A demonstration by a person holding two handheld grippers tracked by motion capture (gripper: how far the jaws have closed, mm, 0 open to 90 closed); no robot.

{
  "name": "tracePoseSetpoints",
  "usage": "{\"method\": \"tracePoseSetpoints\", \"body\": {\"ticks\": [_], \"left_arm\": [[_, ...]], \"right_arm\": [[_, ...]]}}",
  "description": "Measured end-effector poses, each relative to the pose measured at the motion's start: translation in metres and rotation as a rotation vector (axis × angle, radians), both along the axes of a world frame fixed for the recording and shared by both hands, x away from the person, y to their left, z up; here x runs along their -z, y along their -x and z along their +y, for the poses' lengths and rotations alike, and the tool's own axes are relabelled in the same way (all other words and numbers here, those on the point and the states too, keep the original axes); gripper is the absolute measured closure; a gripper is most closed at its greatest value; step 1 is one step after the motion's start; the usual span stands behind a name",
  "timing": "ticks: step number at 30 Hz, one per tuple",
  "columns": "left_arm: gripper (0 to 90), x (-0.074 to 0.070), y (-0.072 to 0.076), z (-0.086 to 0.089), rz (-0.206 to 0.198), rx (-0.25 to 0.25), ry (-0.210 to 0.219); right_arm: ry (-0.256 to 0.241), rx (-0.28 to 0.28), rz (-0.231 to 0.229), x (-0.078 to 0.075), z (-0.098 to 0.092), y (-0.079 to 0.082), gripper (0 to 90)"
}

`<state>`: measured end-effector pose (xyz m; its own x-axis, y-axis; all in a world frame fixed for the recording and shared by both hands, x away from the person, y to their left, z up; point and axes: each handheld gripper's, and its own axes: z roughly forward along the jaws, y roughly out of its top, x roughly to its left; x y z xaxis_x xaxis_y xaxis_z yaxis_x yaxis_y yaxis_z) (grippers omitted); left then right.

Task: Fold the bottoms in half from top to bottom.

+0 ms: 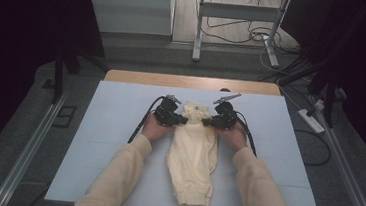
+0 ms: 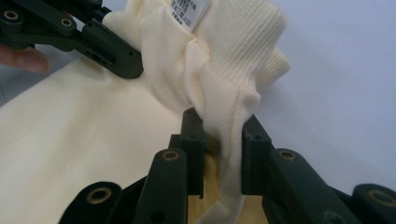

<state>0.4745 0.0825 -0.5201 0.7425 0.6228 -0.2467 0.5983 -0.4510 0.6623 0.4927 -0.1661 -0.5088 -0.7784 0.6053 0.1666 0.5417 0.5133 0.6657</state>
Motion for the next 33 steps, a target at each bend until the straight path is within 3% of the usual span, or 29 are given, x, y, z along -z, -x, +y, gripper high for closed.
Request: {"method": "tracePoseSetpoints", "body": {"ticks": [11,20,25,33], "left_arm": [[81.0,-0.019,0.007,0.008,-0.054,0.007,0.035],[81.2,-0.040,0.014,0.017,-0.101,0.010,0.056],[81.1,-0.048,0.016,0.021,-0.110,0.010,0.054],[81.2,-0.048,0.016,0.024,-0.106,0.001,0.060]], "right_arm": [[-0.028,0.000,-0.046,-0.017,0.000,0.007,75.2],[-0.029,-0.011,-0.108,-0.041,0.006,0.013,75.1],[-0.031,-0.018,-0.124,-0.049,0.010,0.014,75.1],[-0.028,-0.015,-0.124,-0.050,0.014,0.013,75.1]]}}
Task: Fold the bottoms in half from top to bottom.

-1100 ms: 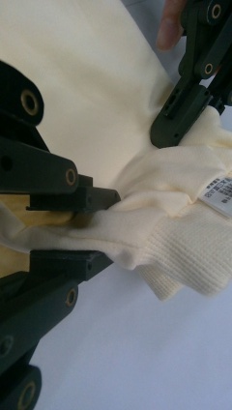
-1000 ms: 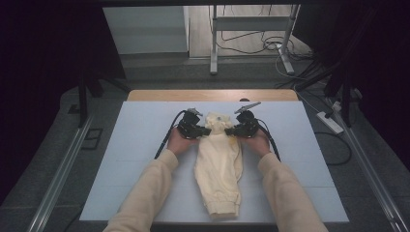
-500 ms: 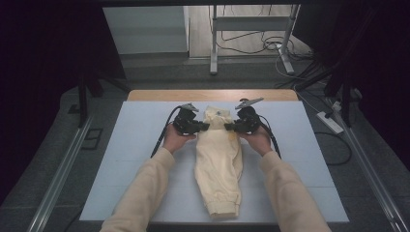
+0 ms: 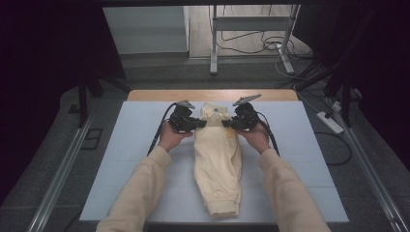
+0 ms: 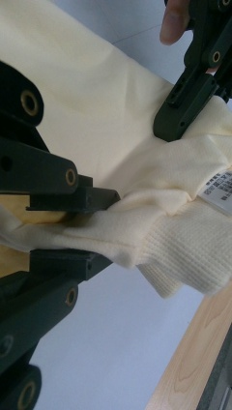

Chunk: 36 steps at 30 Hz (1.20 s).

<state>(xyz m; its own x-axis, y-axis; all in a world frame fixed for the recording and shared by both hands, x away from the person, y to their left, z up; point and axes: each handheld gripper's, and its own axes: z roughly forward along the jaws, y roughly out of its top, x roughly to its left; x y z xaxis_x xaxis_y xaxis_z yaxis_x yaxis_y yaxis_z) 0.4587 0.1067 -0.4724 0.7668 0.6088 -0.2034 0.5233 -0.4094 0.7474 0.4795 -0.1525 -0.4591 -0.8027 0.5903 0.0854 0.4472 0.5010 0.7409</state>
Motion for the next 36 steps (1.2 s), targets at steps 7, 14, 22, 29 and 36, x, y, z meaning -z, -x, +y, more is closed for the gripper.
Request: {"method": "tracePoseSetpoints", "body": {"ticks": [7,14,22,29,36], "left_arm": [[81.2,0.000,-0.001,0.001,-0.001,-0.003,0.005],[81.2,-0.002,-0.003,0.002,-0.003,0.000,0.003],[81.3,-0.031,-0.007,0.011,-0.057,-0.018,0.005],[81.3,-0.026,-0.007,0.011,-0.046,-0.019,-0.003],[81.3,-0.024,-0.010,0.009,-0.040,-0.013,-0.004]], "right_arm": [[-0.005,0.004,-0.004,0.000,0.001,0.000,75.1],[-0.011,0.006,-0.007,0.001,0.000,-0.001,75.1],[-0.056,0.011,-0.056,-0.021,0.005,-0.006,75.2],[-0.040,0.012,-0.055,-0.021,0.009,-0.006,75.2],[-0.036,0.019,-0.044,-0.016,0.007,-0.006,75.1]]}}
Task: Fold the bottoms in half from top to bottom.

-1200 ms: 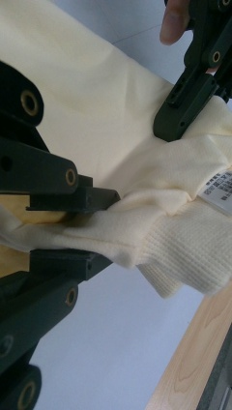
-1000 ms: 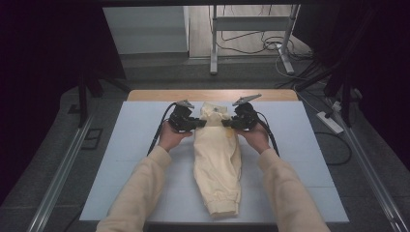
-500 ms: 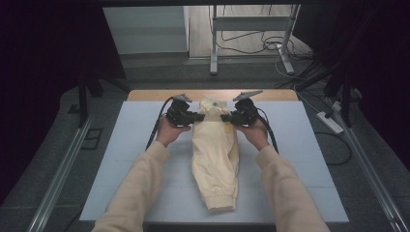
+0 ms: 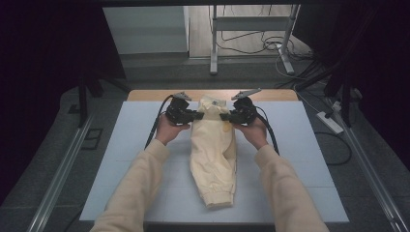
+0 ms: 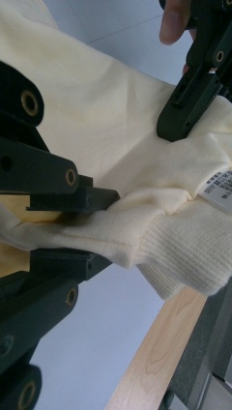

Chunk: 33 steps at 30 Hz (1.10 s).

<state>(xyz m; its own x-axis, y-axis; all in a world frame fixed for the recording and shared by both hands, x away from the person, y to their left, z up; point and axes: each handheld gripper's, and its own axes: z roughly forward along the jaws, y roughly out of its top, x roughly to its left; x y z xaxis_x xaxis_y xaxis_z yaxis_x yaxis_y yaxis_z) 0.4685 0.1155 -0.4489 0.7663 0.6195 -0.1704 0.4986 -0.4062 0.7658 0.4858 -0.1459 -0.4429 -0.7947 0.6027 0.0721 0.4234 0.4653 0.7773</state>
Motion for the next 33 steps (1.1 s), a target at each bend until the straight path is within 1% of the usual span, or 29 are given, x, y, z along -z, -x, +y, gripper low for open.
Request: {"method": "tracePoseSetpoints", "body": {"ticks": [7,9,12,15,16,18,20,24,26,30,32,33], "left_arm": [[81.3,0.000,-0.001,-0.002,0.001,0.000,0.000],[81.3,-0.001,-0.003,-0.001,0.002,-0.001,0.004],[81.3,-0.011,-0.006,0.000,-0.011,-0.001,0.005],[81.3,-0.027,-0.008,-0.001,-0.043,-0.004,0.006],[81.3,-0.030,-0.008,-0.002,-0.050,-0.006,0.009],[81.3,-0.032,-0.008,-0.003,-0.053,-0.004,0.005],[81.3,-0.028,-0.008,-0.004,-0.040,-0.002,0.003],[81.3,-0.019,-0.009,-0.007,-0.028,0.000,-0.008],[81.3,-0.016,-0.010,-0.008,-0.025,-0.003,0.000],[81.4,-0.017,-0.013,-0.009,-0.033,-0.006,-0.001],[81.4,-0.022,-0.016,-0.007,-0.042,-0.004,0.004],[81.4,-0.027,-0.017,-0.006,-0.050,-0.006,0.013]], "right_arm": [[0.002,0.004,0.003,0.000,-0.002,-0.001,75.1],[0.005,0.003,-0.016,0.000,-0.001,0.000,75.2],[-0.001,0.004,-0.040,-0.006,-0.001,-0.002,75.3],[-0.017,0.012,-0.064,-0.020,-0.003,-0.005,75.3],[-0.022,0.015,-0.073,-0.024,-0.003,-0.005,75.3],[-0.024,0.018,-0.083,-0.028,-0.004,-0.006,75.2],[-0.020,0.019,-0.072,-0.026,-0.005,-0.006,75.2],[-0.009,0.020,-0.045,-0.015,-0.007,-0.007,75.2],[-0.004,0.020,-0.040,-0.012,-0.007,-0.008,75.2],[-0.007,0.024,-0.039,-0.010,-0.009,-0.012,75.2],[-0.008,0.026,-0.054,-0.013,-0.009,-0.014,75.2],[-0.022,0.031,-0.060,-0.016,-0.010,-0.015,75.2]]}}
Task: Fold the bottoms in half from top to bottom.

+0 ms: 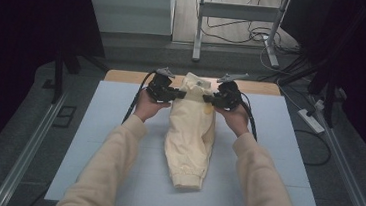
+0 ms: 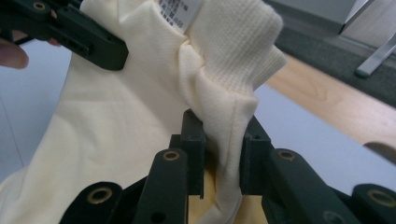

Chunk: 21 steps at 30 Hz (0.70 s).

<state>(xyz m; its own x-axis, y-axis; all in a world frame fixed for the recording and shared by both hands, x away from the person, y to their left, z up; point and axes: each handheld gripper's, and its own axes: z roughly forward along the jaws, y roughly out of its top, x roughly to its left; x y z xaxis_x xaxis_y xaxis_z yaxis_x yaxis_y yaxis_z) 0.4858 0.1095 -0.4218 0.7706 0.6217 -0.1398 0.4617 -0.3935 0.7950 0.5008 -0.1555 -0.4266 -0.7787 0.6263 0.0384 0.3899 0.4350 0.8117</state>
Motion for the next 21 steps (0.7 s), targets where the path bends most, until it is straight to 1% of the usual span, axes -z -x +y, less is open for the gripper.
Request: {"method": "tracePoseSetpoints", "body": {"ticks": [2,5,6,7,9,13,15,18,21], "left_arm": [[81.4,-0.013,-0.002,0.002,-0.023,-0.003,0.001],[81.5,-0.030,-0.002,0.004,-0.067,-0.017,0.008],[81.4,-0.032,-0.001,0.004,-0.072,-0.020,0.008],[81.4,-0.033,0.000,0.004,-0.073,-0.019,0.004],[81.4,-0.030,0.000,0.004,-0.068,-0.018,-0.003],[81.4,-0.021,0.002,0.002,-0.056,-0.017,-0.022],[81.4,-0.018,0.001,0.001,-0.050,-0.016,-0.023],[81.5,-0.020,-0.002,0.000,-0.057,-0.017,-0.015],[81.5,-0.030,-0.006,0.000,-0.073,-0.018,-0.016]], "right_arm": [[-0.016,0.006,-0.018,-0.011,0.000,-0.004,75.3],[-0.010,0.014,-0.062,-0.032,0.004,-0.006,75.3],[-0.007,0.016,-0.078,-0.038,0.005,-0.006,75.3],[-0.004,0.016,-0.083,-0.040,0.006,-0.006,75.3],[-0.004,0.010,-0.081,-0.040,0.007,-0.006,75.3],[-0.003,0.014,-0.057,-0.029,0.006,-0.005,75.3],[0.001,0.016,-0.047,-0.024,0.005,-0.005,75.3],[-0.002,0.019,-0.047,-0.024,0.004,-0.005,75.4],[0.003,0.023,-0.080,-0.032,0.003,-0.007,75.6]]}}
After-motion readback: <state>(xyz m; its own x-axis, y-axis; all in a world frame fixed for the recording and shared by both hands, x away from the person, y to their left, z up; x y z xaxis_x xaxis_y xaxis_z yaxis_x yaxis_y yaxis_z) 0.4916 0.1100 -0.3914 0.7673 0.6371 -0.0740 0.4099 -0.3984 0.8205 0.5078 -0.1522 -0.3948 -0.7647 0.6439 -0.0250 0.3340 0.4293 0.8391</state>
